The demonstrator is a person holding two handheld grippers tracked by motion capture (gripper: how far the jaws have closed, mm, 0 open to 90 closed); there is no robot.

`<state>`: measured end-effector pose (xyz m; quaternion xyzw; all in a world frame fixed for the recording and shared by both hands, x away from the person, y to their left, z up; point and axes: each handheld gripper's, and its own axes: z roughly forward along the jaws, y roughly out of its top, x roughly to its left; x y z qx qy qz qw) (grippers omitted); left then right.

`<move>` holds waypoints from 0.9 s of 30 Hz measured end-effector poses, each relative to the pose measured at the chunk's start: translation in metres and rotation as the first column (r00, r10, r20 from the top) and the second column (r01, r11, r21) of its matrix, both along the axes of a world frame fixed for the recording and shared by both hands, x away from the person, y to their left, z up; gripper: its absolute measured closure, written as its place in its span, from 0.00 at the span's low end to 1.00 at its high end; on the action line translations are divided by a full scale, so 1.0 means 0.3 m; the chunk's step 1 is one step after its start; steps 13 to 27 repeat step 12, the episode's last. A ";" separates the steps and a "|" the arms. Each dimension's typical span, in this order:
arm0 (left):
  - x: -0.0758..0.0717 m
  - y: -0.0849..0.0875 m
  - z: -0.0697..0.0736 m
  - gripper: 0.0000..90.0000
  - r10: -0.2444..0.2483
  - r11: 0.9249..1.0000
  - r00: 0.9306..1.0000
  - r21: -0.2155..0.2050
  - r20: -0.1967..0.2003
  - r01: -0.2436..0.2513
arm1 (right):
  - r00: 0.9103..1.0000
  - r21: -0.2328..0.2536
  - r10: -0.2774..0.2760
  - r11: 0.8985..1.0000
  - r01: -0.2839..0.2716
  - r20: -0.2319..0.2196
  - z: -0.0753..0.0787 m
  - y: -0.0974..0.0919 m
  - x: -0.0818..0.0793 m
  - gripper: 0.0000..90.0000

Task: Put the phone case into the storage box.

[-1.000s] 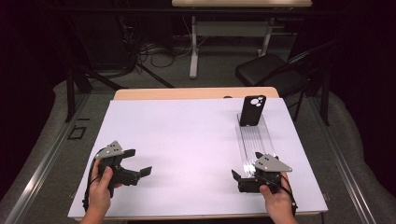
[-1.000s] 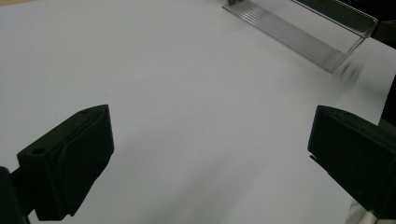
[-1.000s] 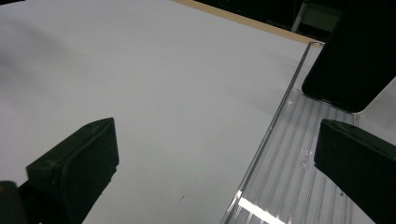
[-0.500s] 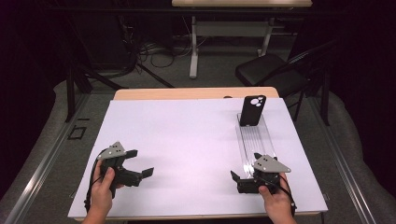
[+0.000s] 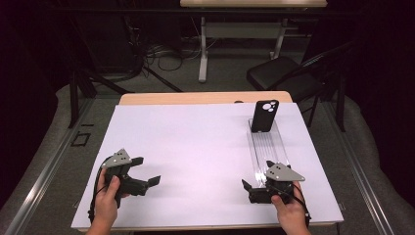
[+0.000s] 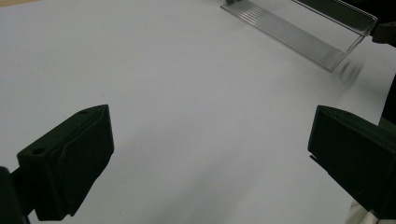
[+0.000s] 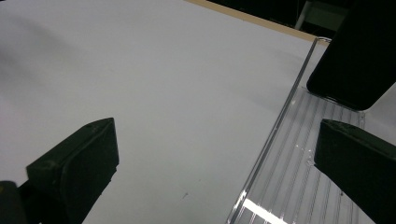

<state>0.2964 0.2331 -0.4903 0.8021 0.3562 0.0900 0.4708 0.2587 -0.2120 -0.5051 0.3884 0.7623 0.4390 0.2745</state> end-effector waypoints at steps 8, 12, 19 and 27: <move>0.001 0.004 -0.002 0.01 0.008 1.000 1.000 -0.007 0.001 -0.008 | 1.000 0.003 -0.003 1.000 0.003 0.002 -0.001 -0.004 0.002 0.00; 0.002 0.006 0.000 0.01 0.012 1.000 1.000 -0.007 0.003 -0.012 | 1.000 0.004 -0.005 1.000 0.005 -0.003 0.000 -0.006 0.002 0.00; 0.002 0.006 0.000 0.01 0.012 1.000 1.000 -0.007 0.003 -0.012 | 1.000 0.004 -0.005 1.000 0.005 -0.003 0.000 -0.006 0.002 0.00; 0.002 0.006 0.000 0.01 0.012 1.000 1.000 -0.007 0.003 -0.012 | 1.000 0.004 -0.005 1.000 0.005 -0.003 0.000 -0.006 0.002 0.00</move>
